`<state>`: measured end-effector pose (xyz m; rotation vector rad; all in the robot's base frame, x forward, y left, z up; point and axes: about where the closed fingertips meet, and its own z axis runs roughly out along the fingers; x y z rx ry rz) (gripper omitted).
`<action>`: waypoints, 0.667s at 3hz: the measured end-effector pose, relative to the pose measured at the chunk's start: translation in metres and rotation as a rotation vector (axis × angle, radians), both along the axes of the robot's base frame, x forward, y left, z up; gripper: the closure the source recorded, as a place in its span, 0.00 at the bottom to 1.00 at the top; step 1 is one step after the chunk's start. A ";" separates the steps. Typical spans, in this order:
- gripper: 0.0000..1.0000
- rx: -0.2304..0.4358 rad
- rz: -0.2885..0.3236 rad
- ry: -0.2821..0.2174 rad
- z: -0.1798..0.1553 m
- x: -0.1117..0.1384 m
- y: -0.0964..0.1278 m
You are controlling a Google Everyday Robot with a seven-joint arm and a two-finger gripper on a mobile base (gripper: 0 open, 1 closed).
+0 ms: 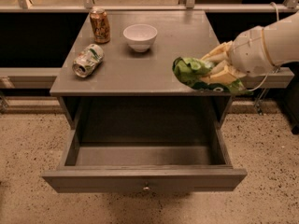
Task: Place green rice chip bag into top drawer
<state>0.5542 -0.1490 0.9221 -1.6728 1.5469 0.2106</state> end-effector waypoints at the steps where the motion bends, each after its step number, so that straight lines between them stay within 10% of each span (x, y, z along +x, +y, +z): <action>1: 1.00 0.033 0.006 0.009 0.002 -0.008 0.002; 2: 1.00 0.032 0.006 0.009 0.002 -0.008 0.002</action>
Offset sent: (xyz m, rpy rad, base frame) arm -0.0095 0.0013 0.0021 0.0367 0.0096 0.0061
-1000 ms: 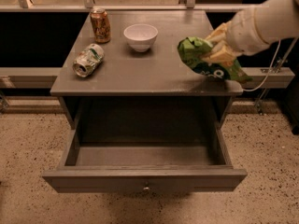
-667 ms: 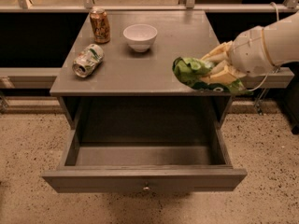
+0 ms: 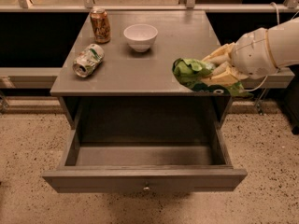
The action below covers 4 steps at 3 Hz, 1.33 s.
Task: Place green rice chip bag into top drawer
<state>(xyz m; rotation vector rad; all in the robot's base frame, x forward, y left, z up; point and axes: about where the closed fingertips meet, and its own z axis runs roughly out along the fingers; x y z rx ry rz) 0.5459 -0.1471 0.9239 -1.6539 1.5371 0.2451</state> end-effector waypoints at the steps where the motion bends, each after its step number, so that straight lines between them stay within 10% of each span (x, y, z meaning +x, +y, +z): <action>1: 1.00 -0.012 0.004 0.018 -0.001 -0.019 0.018; 4: 1.00 0.021 0.093 0.186 -0.018 -0.120 0.088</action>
Offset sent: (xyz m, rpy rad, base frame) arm -0.1452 0.1100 0.0045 -0.0283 0.1711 0.1057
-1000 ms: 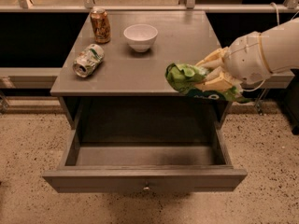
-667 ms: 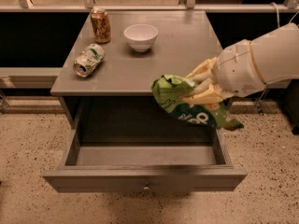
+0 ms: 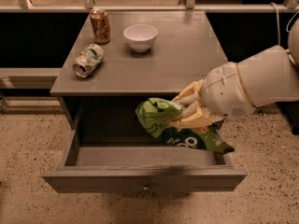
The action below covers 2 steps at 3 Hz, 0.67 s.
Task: Place green rice chip bag into top drawer
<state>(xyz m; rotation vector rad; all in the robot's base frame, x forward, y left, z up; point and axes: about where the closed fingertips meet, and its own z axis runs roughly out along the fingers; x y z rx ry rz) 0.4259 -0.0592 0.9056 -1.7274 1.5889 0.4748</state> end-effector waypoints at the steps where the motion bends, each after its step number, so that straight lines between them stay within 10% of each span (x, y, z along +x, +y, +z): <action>1: 1.00 0.028 0.025 0.009 -0.029 0.007 -0.001; 2: 1.00 0.029 0.048 0.008 -0.075 0.022 -0.013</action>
Offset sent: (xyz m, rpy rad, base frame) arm 0.0338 -0.0242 -0.1161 0.0462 0.0072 0.0596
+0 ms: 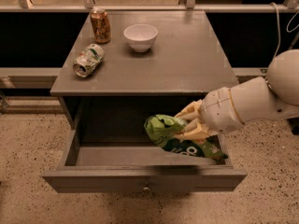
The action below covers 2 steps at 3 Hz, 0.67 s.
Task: Place green rice chip bag into top drawer
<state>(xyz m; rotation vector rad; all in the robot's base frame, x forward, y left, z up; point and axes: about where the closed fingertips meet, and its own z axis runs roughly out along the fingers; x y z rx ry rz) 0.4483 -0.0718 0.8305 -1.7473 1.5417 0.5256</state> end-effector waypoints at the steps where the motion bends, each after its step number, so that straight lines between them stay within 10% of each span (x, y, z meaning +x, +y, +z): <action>1: 1.00 -0.054 0.032 -0.011 -0.025 0.017 -0.007; 2: 0.74 -0.160 0.041 -0.018 -0.049 0.037 -0.002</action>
Offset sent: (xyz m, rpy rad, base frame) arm 0.0526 -0.0052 -0.0661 -0.2283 -0.0190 0.0508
